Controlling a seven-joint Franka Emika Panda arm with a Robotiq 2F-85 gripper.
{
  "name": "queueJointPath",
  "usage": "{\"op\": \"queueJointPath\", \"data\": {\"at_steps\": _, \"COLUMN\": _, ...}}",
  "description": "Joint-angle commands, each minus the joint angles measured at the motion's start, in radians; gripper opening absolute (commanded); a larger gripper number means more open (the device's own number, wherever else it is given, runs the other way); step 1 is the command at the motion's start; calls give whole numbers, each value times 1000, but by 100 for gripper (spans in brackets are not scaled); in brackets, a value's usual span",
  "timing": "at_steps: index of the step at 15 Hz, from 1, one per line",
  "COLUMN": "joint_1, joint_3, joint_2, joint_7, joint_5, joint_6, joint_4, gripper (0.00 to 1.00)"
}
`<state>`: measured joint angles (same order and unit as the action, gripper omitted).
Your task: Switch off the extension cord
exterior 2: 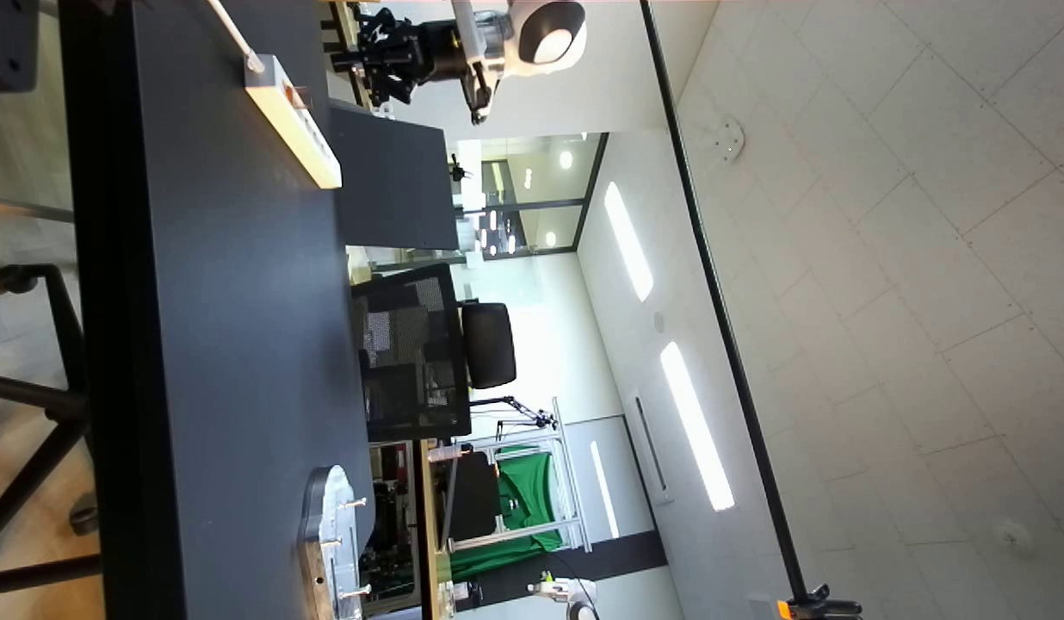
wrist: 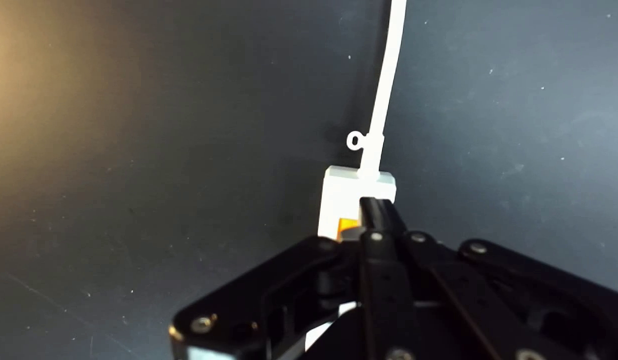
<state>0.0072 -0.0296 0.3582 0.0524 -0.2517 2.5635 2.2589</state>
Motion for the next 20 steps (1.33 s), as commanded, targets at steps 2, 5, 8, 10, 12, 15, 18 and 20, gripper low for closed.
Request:
{"op": "queueJointPath", "data": {"at_steps": 2, "joint_1": 48, "joint_3": -41, "joint_2": 90, "joint_7": 82, "joint_5": -9, "joint_6": 49, "joint_4": -61, "gripper": 0}}
{"op": "queueJointPath", "data": {"at_steps": 5, "joint_1": 73, "joint_3": -64, "joint_2": 139, "joint_7": 107, "joint_5": -6, "joint_6": 95, "joint_4": -90, "gripper": 0}}
{"op": "queueJointPath", "data": {"at_steps": 8, "joint_1": 92, "joint_3": -84, "joint_2": 182, "joint_7": 125, "joint_5": 3, "joint_6": 131, "joint_4": -121, "gripper": 0}}
{"op": "queueJointPath", "data": {"at_steps": 10, "joint_1": 102, "joint_3": -93, "joint_2": 205, "joint_7": 131, "joint_5": 9, "joint_6": 139, "joint_4": -139, "gripper": 0}}
{"op": "queueJointPath", "data": {"at_steps": 12, "joint_1": 110, "joint_3": -102, "joint_2": 225, "joint_7": 135, "joint_5": 11, "joint_6": 130, "joint_4": -158, "gripper": 0}}
{"op": "queueJointPath", "data": {"at_steps": 15, "joint_1": 115, "joint_3": -107, "joint_2": 251, "joint_7": 138, "joint_5": 24, "joint_6": 127, "joint_4": -180, "gripper": 0}}
{"op": "queueJointPath", "data": {"at_steps": 18, "joint_1": 119, "joint_3": -113, "joint_2": 275, "joint_7": 139, "joint_5": 36, "joint_6": 126, "joint_4": -199, "gripper": 0}}
{"op": "queueJointPath", "data": {"at_steps": 20, "joint_1": 119, "joint_3": -115, "joint_2": 281, "joint_7": 140, "joint_5": 45, "joint_6": 121, "joint_4": -208, "gripper": 0}}
